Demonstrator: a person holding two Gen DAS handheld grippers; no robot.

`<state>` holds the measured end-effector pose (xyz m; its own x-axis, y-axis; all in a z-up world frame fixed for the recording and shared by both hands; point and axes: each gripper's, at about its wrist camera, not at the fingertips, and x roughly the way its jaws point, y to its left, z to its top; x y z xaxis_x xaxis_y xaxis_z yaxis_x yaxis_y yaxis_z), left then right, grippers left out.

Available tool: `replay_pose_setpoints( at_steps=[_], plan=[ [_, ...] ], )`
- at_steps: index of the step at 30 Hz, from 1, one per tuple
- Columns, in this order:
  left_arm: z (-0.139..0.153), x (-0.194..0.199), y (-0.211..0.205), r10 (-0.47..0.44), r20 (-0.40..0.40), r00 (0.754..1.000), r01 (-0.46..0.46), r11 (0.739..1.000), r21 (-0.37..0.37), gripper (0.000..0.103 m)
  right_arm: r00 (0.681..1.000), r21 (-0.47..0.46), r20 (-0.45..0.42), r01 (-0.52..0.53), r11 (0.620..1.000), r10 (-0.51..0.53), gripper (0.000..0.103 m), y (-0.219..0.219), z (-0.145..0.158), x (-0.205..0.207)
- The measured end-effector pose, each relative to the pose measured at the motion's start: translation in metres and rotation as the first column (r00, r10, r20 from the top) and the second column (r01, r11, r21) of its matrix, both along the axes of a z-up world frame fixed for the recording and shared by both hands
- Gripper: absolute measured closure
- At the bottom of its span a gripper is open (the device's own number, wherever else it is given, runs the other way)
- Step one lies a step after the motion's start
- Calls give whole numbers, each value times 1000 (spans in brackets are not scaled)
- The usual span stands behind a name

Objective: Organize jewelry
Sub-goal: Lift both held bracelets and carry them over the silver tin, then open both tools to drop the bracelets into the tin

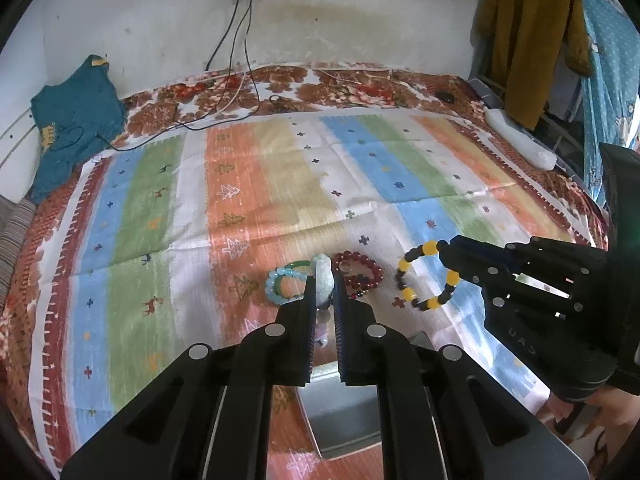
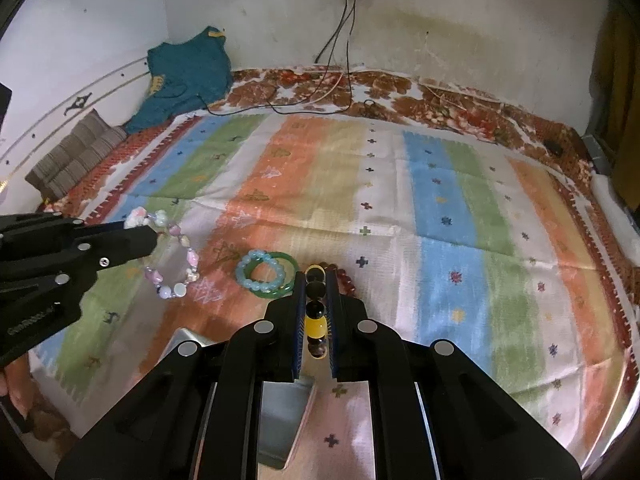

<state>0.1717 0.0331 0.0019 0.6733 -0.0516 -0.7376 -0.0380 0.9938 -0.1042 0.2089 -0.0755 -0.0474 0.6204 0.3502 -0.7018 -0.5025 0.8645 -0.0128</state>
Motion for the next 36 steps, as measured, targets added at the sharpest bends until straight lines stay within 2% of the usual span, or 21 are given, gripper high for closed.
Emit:
replay_pose_setpoints(
  at_steps=[11, 36],
  plan=[
    [3, -24, -5, 1, 22, 1000, -1, 1000, -7, 95, 999, -6, 30, -22, 1000, 22, 92, -2, 6, -28],
    [0, -65, -17, -3, 27, 1000, 3, 1000, -15, 95, 998, 16, 8, -67, 998, 67, 92, -5, 4, -68]
  ],
)
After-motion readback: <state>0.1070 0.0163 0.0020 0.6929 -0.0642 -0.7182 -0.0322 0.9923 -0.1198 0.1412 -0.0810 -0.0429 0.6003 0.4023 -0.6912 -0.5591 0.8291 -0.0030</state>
